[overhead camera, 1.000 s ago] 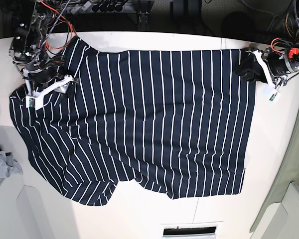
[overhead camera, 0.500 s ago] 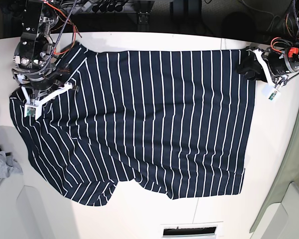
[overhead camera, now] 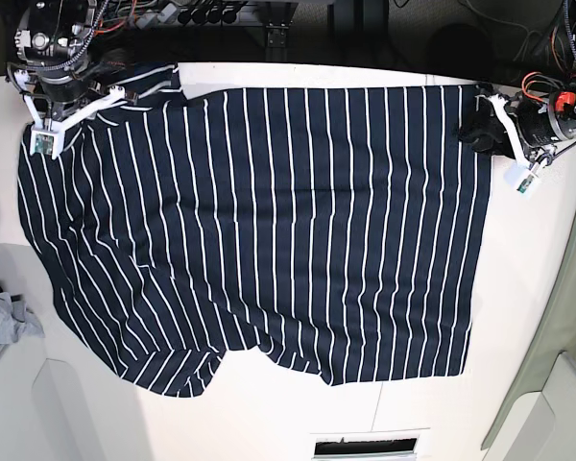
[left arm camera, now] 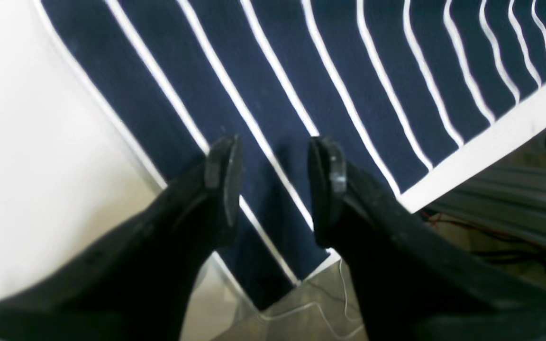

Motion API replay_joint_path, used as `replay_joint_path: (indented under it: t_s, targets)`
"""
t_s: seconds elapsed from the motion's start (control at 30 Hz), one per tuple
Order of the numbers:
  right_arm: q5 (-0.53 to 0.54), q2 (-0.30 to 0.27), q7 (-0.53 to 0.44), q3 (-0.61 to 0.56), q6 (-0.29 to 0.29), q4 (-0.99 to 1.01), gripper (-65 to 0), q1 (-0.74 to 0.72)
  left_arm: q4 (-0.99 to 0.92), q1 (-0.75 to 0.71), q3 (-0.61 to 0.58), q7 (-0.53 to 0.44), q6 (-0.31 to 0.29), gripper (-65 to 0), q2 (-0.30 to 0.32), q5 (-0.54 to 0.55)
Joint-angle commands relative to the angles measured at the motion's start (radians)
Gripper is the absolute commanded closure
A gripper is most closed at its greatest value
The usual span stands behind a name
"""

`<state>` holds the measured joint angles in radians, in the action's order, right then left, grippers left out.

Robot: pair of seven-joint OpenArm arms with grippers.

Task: Layout the t-shirt on the table in an organized manner, then fold the t-shirt properly
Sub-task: 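Drag the shirt corners outward with both grippers to straighten it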

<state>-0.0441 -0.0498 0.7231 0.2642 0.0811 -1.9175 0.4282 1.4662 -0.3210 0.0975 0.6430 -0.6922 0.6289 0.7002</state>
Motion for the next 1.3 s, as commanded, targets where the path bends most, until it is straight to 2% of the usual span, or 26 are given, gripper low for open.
replay_joint_path:
  t_s: [0.0,0.03,0.07,0.23,0.37,0.57,0.87,1.03,1.27]
  targets:
    - [-0.003,-0.008,-0.019,0.002,0.016,-0.028,-24.5,0.005,0.011,0.005,0.008,-0.014,-0.006,-25.6,0.019,0.014]
    - [-0.011,-0.008,-0.016,0.002,0.026,-0.034,-29.1,0.014,0.011,0.005,0.008,-0.014,-0.006,-25.6,0.019,0.014]
    - [-0.024,-0.007,-0.012,0.002,0.028,-0.04,-30.8,0.022,0.011,0.005,0.008,-0.014,-0.006,-25.6,0.019,0.014]
    - [-0.076,-0.009,0.031,0.002,0.027,-0.048,-30.8,0.061,0.011,0.005,0.008,-0.014,-0.006,-25.6,0.019,0.014]
    - [-0.079,-0.009,0.004,0.002,0.027,-0.048,-30.8,0.086,0.011,0.005,0.008,-0.015,-0.006,-25.6,0.019,0.014]
    - [-0.005,-0.017,-0.045,0.002,0.027,-0.043,-30.8,0.009,0.011,0.005,0.008,-0.018,-0.006,-25.6,0.019,0.014]
    - [-0.001,-0.016,-0.046,0.002,0.027,0.141,-30.8,-0.09,0.011,0.005,0.008,-0.018,-0.006,-25.6,0.019,0.014]
    - [-0.026,-0.017,-0.009,0.002,0.028,0.156,-30.8,-0.057,0.011,0.005,0.008,-0.017,-0.006,-25.6,0.019,0.014]
    - [-0.048,-0.017,0.0,0.019,0.027,0.12,-30.8,0.059,0.004,0.005,0.008,-0.01,-0.006,-25.6,0.019,0.005]
